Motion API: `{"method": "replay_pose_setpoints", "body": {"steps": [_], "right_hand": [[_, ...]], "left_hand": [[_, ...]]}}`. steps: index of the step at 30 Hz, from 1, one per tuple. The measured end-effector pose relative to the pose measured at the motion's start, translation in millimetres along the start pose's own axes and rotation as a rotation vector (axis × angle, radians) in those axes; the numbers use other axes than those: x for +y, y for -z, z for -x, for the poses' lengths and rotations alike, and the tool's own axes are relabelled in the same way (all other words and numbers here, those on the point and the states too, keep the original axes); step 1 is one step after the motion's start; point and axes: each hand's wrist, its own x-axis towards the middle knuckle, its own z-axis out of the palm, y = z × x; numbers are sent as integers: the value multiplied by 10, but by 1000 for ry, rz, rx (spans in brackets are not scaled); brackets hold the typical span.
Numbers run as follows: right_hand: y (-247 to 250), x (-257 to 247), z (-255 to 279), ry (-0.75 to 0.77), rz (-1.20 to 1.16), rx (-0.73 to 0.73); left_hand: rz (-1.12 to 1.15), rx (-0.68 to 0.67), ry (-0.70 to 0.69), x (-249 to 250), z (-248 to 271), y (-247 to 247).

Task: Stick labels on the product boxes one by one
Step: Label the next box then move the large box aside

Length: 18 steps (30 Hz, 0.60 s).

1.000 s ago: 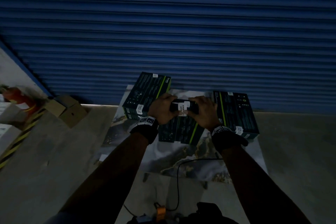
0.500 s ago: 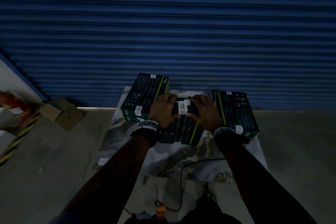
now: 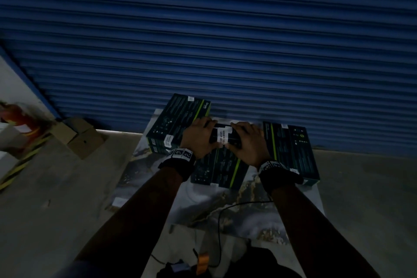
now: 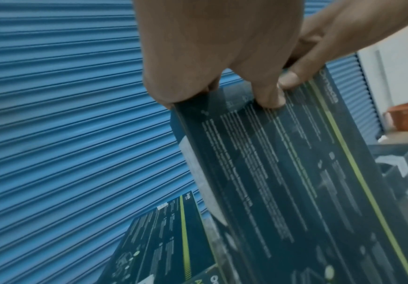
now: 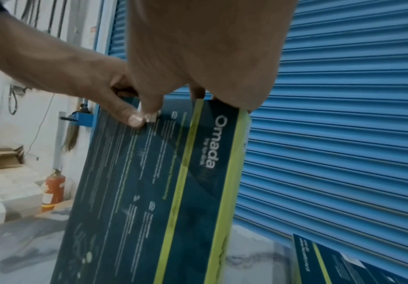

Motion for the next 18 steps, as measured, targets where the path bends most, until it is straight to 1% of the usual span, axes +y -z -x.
{"method": "replay_pose_setpoints", "body": {"steps": [4,10,16,18], "right_hand": [[-39,-36,11,-19,12,64],[-62,-31,36,-14,49,47],[-37,-118,60,-38,25,132],[-36,-117,76,-25,50,131]], "left_hand": [[7,28,-27,-33,1,-14],[27,64,-63,-88,12,-44],[19,153,-44,-15,65,-29],[15,160,-45,7,77,-46]]}}
